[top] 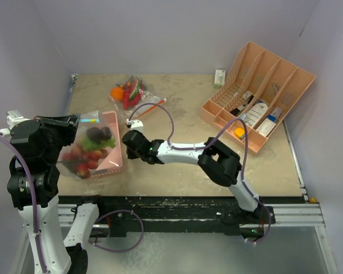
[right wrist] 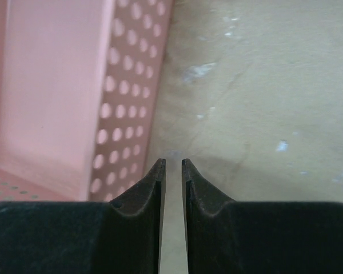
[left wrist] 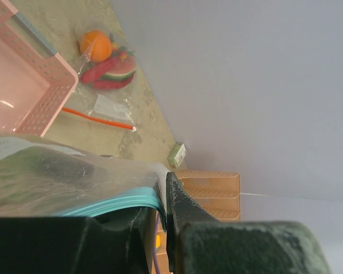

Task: Open the zip-top bag and remove the fake food
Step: Move the bin to the center of the board.

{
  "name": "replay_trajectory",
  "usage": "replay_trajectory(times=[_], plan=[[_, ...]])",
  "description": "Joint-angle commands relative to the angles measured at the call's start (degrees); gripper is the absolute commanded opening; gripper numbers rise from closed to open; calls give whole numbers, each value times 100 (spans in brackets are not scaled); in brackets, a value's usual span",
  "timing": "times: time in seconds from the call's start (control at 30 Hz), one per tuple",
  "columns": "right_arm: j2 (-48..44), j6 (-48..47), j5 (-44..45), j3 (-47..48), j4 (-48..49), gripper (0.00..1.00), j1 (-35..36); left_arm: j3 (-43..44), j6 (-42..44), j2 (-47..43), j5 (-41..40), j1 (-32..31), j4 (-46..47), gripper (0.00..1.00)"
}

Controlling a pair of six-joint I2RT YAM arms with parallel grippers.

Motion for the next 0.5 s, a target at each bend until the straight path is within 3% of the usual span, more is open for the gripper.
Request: replay_trajectory(times=[0.0, 0.47], plan=[[181, -129, 67, 730, 5, 20, 131, 124, 111, -65, 56, -17, 418, 14], [1384, -318, -460, 2648, -535, 24, 131, 153, 73, -12, 212, -17, 292, 20]])
